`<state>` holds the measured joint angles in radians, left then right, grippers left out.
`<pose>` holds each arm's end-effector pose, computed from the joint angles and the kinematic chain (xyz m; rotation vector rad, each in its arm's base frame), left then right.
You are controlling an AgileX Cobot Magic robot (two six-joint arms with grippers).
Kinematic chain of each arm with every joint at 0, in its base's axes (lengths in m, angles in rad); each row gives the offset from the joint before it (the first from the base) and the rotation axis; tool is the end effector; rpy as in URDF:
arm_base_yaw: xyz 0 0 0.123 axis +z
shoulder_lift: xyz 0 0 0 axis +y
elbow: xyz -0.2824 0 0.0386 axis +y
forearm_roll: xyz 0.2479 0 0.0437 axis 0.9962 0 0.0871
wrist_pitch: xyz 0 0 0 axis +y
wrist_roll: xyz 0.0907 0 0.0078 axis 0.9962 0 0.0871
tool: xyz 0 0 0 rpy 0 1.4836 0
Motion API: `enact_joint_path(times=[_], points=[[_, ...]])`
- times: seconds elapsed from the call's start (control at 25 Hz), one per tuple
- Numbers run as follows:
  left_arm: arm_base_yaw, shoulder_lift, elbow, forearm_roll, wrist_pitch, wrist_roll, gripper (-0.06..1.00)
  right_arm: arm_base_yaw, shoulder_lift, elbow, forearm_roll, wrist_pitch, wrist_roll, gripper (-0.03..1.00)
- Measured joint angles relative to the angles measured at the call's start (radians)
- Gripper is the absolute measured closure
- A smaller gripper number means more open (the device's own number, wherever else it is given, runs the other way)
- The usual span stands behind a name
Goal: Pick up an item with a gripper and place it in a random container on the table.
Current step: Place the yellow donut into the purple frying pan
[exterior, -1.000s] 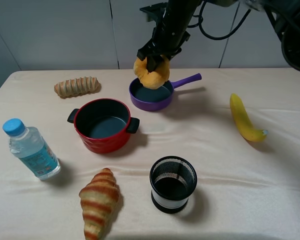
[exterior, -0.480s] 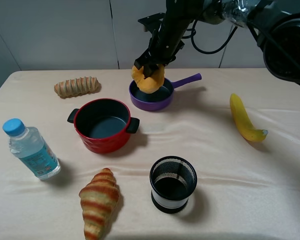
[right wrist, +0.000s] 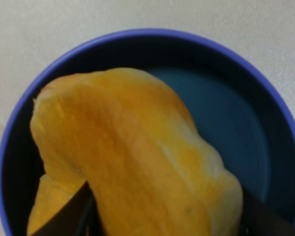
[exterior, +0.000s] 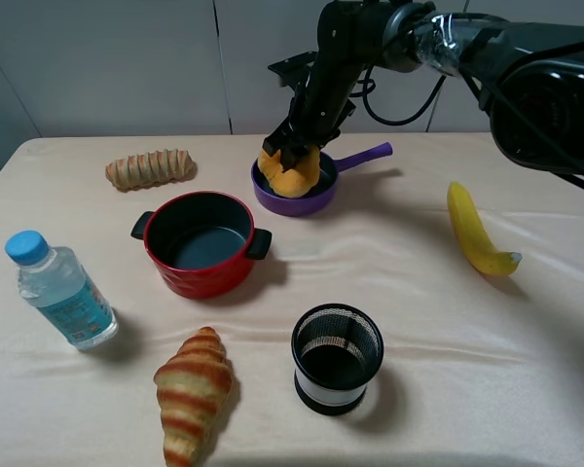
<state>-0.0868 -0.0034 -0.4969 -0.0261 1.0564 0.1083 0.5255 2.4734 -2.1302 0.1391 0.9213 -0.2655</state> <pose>-0.0050 -0.0016 0.2767 0.1998 2.0297 -0.0177 0.4523 0.2739 0.1420 -0.9830 2.5769 0.2458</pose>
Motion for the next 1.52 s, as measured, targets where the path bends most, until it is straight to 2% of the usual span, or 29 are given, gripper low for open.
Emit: enact_joint_path(times=[0.28, 0.44, 0.56, 1.04, 1.28, 1.48, 1.52], points=[[0.000, 0.000, 0.000, 0.000, 0.000, 0.000, -0.04, 0.000, 0.001, 0.000, -0.001, 0.000, 0.000, 0.61], [0.000, 0.000, 0.000, 0.000, 0.000, 0.000, -0.04, 0.000, 0.001, 0.000, 0.008, -0.009, 0.000, 0.35], [0.000, 0.000, 0.000, 0.000, 0.000, 0.000, -0.04, 0.000, 0.001, 0.000, 0.010, -0.024, 0.000, 0.29], [0.000, 0.000, 0.000, 0.000, 0.000, 0.000, -0.04, 0.000, -0.015, 0.000, 0.013, -0.006, 0.000, 0.27], [0.000, 0.000, 0.000, 0.000, 0.000, 0.000, -0.04, 0.000, -0.063, -0.001, 0.010, 0.102, 0.000, 0.27], [0.000, 0.000, 0.000, 0.000, 0.000, 0.000, -0.04, 0.000, -0.103, -0.002, 0.004, 0.232, 0.000, 0.27], [0.000, 0.000, 0.000, 0.000, 0.000, 0.000, -0.04, 0.000, -0.103, -0.002, 0.004, 0.232, 0.000, 0.27]])
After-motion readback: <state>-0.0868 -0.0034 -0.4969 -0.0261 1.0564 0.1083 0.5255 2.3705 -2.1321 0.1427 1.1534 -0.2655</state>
